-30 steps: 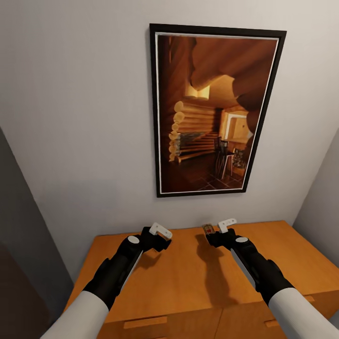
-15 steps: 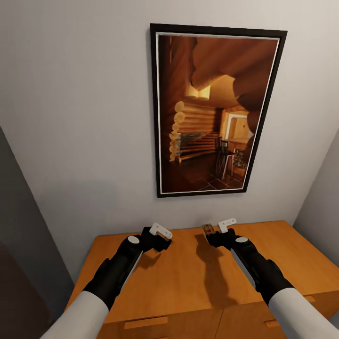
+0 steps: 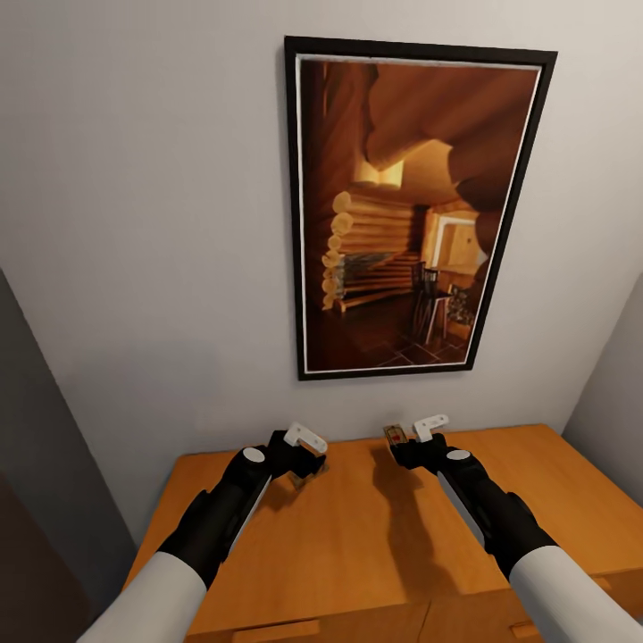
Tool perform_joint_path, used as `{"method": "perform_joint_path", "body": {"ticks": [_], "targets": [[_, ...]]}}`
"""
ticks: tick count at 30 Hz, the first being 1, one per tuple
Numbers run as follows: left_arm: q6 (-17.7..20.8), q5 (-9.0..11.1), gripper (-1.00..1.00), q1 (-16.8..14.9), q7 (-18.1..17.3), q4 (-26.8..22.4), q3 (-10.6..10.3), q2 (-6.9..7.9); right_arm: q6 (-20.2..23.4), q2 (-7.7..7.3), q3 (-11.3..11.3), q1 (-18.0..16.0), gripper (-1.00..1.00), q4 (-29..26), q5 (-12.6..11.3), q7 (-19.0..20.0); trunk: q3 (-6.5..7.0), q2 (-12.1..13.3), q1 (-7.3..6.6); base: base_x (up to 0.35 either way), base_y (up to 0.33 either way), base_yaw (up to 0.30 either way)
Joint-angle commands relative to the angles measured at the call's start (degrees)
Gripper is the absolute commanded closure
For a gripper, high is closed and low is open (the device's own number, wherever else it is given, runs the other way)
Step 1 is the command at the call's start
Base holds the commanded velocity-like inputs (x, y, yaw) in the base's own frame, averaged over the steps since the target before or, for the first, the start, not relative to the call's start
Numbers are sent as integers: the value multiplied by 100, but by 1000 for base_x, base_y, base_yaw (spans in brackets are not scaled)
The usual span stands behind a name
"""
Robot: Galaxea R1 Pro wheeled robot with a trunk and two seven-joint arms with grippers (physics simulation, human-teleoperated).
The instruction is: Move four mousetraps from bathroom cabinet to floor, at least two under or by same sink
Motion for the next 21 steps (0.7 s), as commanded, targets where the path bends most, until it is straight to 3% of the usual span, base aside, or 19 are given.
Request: {"method": "perform_joint_path", "body": {"ticks": [1, 21], "targets": [[20, -63, -100, -4, -41, -8, 6, -4, 28, -7, 15, -6, 100, -8, -56, -16, -14, -14, 6, 103, 5, 0], [21, -61, -100, -4, -40, -11, 6, -6, 22, -7, 20, -6, 100, -6, -52, -16, -14, -14, 6, 19, 2, 0]]}}
